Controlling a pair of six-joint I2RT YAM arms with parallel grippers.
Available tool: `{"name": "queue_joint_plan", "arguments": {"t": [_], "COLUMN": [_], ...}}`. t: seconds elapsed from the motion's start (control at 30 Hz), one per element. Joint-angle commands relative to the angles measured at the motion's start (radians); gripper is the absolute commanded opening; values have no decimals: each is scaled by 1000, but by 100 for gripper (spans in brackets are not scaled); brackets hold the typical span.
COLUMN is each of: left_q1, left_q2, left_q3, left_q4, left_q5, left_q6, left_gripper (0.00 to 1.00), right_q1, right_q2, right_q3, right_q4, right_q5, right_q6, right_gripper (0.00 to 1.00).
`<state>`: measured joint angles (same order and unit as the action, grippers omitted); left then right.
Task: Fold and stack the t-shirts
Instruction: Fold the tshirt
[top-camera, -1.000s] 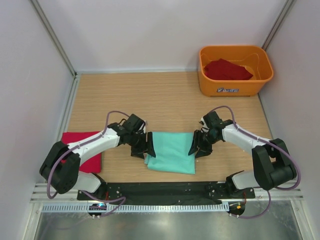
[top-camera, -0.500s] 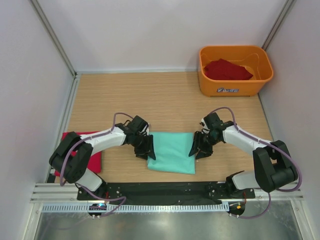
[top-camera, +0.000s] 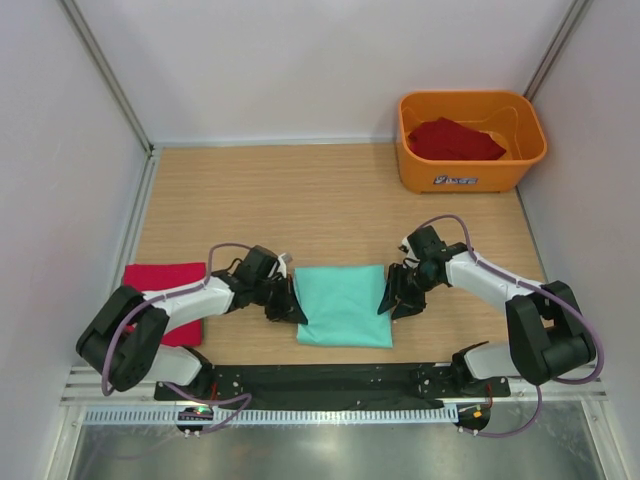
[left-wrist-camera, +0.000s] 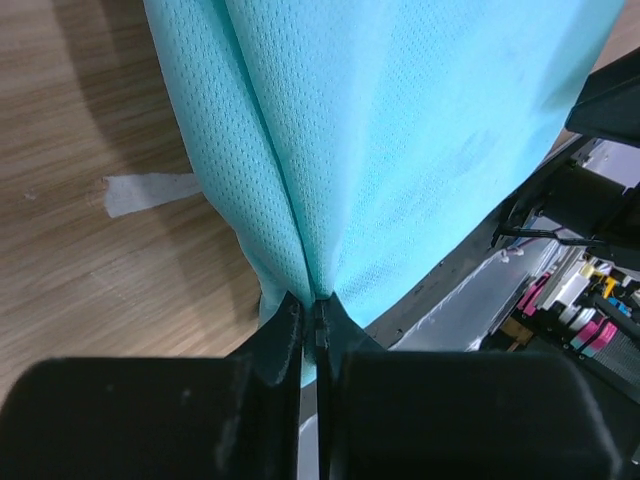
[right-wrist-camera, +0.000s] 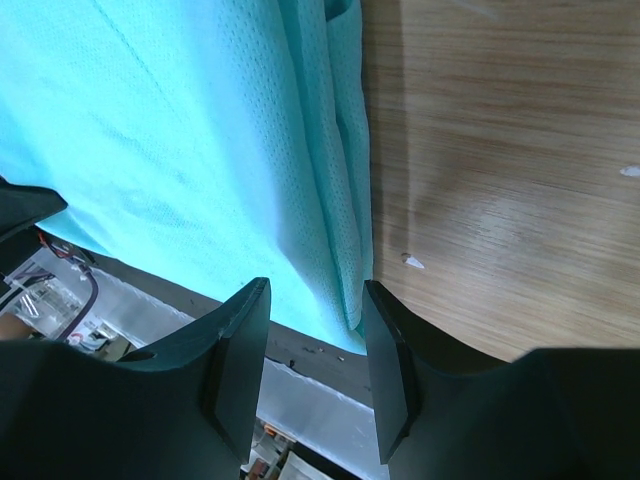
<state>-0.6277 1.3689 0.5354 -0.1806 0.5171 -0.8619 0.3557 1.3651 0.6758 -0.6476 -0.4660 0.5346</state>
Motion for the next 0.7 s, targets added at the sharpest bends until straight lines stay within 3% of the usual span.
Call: {"name": "queue_joint_plan", "arguments": {"t": [0.0,0.03,0.1,0.2,0.27,0.43,0.5,0.6,0.67], "left_q1": [16,19,19,16,19,17,17,17,17], "left_q2": [-8,19,29,-14,-69,-148,-157,-90,-22], "left_q3": [-2,8,23,54,84,195,245,284,297], "left_q4": [106,99,61,-34,-130,-350,-356,-277,-241], "left_q5": [15,21,-6,-60,-87,-160,-158,-97,-34], "left_q6": [-20,-16,-5,12,23,83,84,69,61], "left_gripper": [2,6,30,46,51,52,46,25,12], "right_q1": [-3,-3,-3,-3,-3,-3,-3,-1,-1], "right_q2": [-20,-20,-23,-44,-55,-75,-67,-17,20], "right_q3": [4,5,11,47,86,178,191,163,143], "right_q4": [14,16,2,-44,-102,-190,-182,-100,-8], "right_q5": [-14,-13,-10,13,59,125,104,-45,-129], "right_q6": [-15,-15,-15,-25,-35,-65,-64,-45,-12], "right_gripper": [48,48,48,48,48,48,48,42,28]}}
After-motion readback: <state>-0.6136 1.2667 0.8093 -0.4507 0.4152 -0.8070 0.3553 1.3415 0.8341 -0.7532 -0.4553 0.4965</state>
